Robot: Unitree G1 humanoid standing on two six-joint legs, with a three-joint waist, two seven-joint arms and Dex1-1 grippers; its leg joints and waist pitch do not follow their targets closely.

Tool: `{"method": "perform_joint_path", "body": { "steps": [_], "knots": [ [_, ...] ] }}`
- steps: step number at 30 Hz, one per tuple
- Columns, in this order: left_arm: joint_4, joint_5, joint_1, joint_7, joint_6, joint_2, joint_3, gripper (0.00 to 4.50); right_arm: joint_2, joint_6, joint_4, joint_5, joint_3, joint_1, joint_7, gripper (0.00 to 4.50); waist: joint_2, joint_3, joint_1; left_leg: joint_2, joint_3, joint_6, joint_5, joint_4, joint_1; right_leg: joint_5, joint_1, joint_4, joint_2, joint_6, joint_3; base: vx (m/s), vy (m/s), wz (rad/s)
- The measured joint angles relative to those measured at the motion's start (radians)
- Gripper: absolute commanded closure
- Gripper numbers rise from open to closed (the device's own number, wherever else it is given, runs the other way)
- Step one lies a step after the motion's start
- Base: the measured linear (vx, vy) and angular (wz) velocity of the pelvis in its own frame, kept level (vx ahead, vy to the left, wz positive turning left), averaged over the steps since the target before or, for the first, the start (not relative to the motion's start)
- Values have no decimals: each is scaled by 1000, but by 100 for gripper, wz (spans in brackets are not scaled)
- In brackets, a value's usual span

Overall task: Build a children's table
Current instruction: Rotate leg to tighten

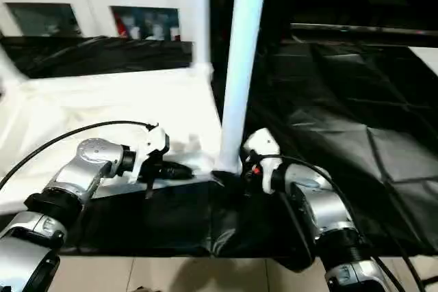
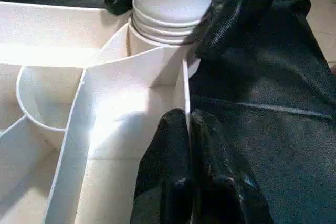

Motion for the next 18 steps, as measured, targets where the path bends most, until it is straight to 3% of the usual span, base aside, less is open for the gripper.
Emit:
{"method": "perform_joint_path", "body": {
  "steps": [2, 8, 15, 18],
  "knots": [
    [-14, 0, 9, -3, 0, 1, -3, 450, -10, 2, 0, 0, 3, -1, 12, 96, 0, 0, 0, 0, 0, 0, 0, 1, 0, 0, 0, 0, 0, 0, 0, 0, 0, 0],
    [-39, 0, 21, -17, 17, 5, -3, 450, -20, 5, 0, 0, 4, -3, 32, 164, 0, 0, 0, 0, 0, 0, 0, 1, 0, 0, 0, 2, 0, 0, 0, 0, 0, 0],
    [-46, 0, 24, -12, 23, 6, -3, 450, -19, 7, 0, 0, 2, -2, 34, 178, -1, 0, 1, 0, 0, 0, 0, 2, 0, 0, 0, 2, 0, 0, 0, 0, 0, 0],
    [-16, 16, 10, 81, 1, -6, -1, 450, 57, -2, 44, -13, -33, -5, -121, 178, -4, -1, -4, 0, 0, -1, 1, 4, 2, 0, 0, 6, 0, 0, 1, 0, 0, 0]
  ]
}}
